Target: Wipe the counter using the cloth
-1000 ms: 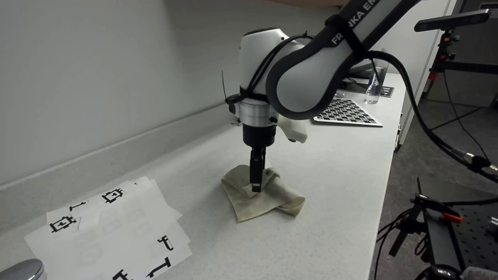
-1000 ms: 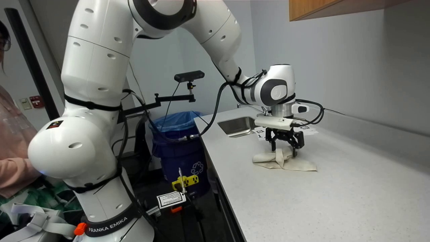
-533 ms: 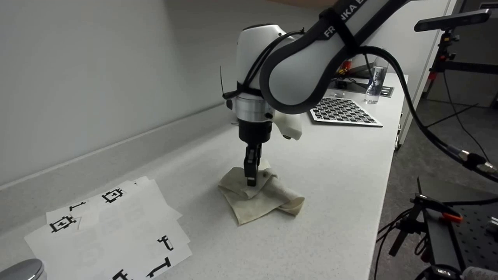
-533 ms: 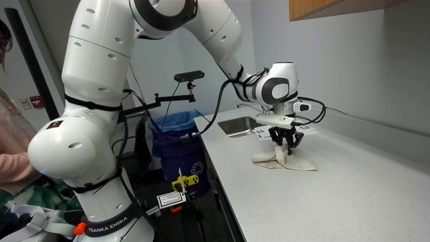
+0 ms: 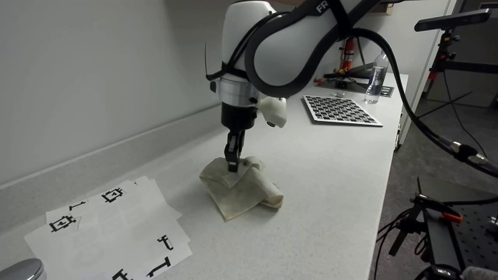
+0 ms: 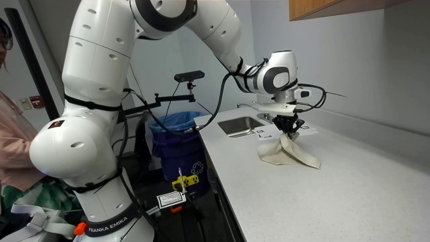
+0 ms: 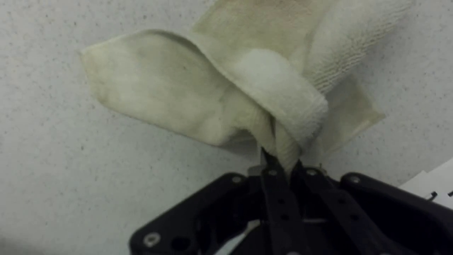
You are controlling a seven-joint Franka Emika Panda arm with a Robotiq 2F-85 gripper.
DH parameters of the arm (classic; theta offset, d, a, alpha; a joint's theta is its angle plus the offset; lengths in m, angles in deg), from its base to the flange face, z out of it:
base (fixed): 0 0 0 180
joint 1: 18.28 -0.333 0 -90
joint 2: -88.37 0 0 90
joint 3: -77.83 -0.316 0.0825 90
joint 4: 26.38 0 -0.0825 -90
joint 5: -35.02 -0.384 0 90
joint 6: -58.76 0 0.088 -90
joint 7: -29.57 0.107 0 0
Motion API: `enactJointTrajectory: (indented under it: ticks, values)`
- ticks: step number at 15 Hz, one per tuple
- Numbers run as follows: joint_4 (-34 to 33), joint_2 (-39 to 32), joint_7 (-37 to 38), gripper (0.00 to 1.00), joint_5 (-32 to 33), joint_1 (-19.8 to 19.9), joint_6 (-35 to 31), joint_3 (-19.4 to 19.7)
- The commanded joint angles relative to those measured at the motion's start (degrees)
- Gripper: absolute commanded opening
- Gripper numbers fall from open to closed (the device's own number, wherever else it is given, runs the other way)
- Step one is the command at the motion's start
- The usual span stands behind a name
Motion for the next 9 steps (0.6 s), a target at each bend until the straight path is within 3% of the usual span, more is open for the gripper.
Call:
enactJointTrajectory:
  ticks: [1, 9]
  values:
    - [-5.59, -0.08, 0.53, 0.02, 0.85, -1.53, 1.61, 0.01]
    - [-19.74, -3.3, 5.0, 0.02, 4.32, -4.36, -0.33, 2.11]
